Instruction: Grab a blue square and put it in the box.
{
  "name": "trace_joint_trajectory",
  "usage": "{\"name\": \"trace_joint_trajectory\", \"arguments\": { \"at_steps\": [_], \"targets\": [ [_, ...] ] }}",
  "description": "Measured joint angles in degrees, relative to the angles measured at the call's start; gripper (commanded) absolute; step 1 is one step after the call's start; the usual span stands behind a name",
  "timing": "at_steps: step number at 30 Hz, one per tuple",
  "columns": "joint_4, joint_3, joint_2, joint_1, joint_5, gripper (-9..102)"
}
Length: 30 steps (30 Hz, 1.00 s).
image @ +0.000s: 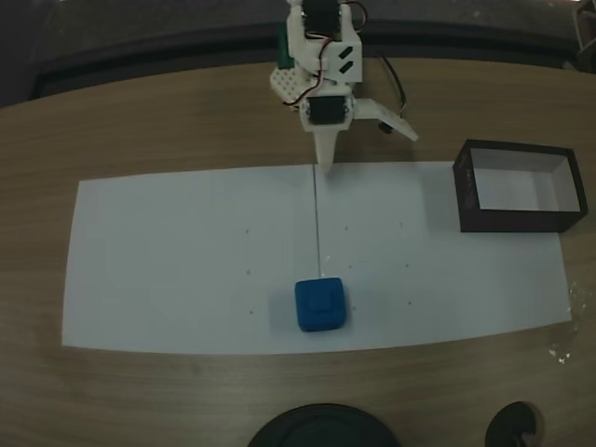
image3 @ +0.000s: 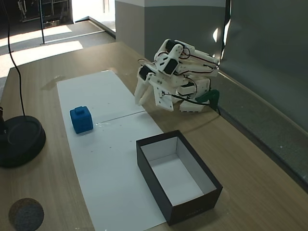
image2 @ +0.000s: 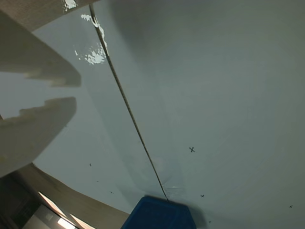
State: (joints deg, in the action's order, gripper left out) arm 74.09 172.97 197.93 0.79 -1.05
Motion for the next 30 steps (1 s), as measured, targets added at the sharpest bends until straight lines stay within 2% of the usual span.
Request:
{"name": "trace_joint_trajectory", "arguments": {
  "at_steps": [21, 27, 30],
  "targets": [
    [-0.09, 0.00, 0.00, -0.62, 0.00, 0],
    [-8.70, -0.79, 0.00, 0.53, -0.35, 14],
    [-11.34, -4.31, -0.26, 0.35, -4.48, 20]
  ]
}}
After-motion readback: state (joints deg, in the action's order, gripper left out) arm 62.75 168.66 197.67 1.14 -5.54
